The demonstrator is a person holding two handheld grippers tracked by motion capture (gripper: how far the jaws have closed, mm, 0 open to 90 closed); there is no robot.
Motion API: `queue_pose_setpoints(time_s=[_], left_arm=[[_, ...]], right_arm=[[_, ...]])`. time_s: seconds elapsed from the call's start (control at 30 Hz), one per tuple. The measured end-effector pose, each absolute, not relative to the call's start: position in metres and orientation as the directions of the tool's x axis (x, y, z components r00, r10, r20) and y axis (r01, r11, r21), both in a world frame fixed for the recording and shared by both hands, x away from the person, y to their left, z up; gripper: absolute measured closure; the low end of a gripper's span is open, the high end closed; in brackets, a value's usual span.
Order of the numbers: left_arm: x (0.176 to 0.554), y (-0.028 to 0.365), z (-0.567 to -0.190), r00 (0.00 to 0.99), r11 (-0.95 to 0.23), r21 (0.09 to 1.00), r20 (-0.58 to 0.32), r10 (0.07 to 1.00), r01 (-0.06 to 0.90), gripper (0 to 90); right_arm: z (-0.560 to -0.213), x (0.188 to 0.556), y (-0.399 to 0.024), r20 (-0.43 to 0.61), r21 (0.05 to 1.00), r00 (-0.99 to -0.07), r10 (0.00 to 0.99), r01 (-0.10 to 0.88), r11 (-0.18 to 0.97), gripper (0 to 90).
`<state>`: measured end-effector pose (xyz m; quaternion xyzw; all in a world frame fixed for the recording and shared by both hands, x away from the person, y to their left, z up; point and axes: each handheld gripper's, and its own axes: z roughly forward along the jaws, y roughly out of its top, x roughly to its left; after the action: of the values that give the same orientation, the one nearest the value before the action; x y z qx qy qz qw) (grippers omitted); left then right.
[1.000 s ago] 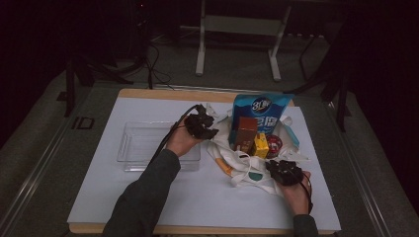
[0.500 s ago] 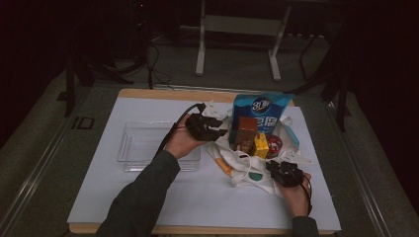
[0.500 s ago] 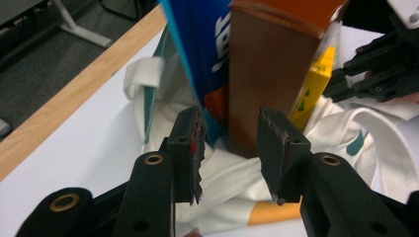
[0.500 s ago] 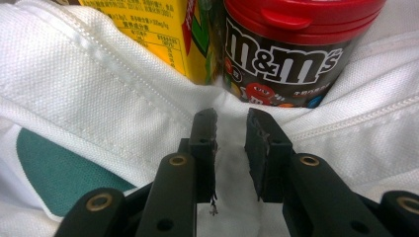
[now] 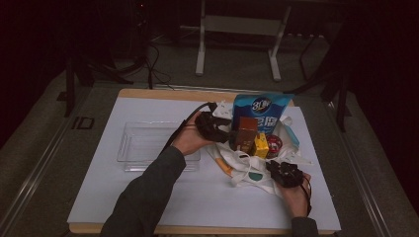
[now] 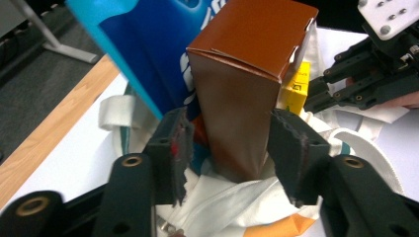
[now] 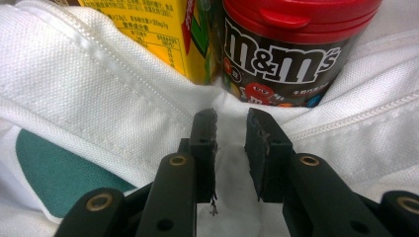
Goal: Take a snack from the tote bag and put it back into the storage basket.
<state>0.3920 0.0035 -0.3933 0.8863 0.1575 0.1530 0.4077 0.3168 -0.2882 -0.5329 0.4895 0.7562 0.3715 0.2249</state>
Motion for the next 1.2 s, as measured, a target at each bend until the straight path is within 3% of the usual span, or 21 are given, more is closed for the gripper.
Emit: queue_pose_setpoints(time_s=[0.07, 0.57, 1.03, 1.2], left_arm=[[0.395, 0.002, -0.394, 0.907, -0.617, 0.771, 0.136, 0.398, 0.155, 41.7], [0.398, -0.005, -0.393, 0.945, -0.613, 0.782, 0.102, 0.312, 0.118, 27.2], [0.417, -0.026, -0.393, 0.962, -0.648, 0.752, 0.073, 0.263, 0.12, 21.0], [0.421, -0.035, -0.396, 0.958, -0.662, 0.74, 0.088, 0.272, 0.12, 25.4]], right_arm=[[-0.533, 0.317, -0.288, 0.025, 0.783, -0.418, 0.908, 0.573, 0.243, 73.9], [-0.533, 0.317, -0.289, 0.032, 0.785, -0.419, 0.908, 0.573, 0.237, 73.9], [-0.533, 0.317, -0.29, 0.048, 0.784, -0.42, 0.906, 0.578, 0.227, 73.6], [-0.533, 0.318, -0.29, 0.05, 0.784, -0.421, 0.906, 0.579, 0.226, 73.6]])
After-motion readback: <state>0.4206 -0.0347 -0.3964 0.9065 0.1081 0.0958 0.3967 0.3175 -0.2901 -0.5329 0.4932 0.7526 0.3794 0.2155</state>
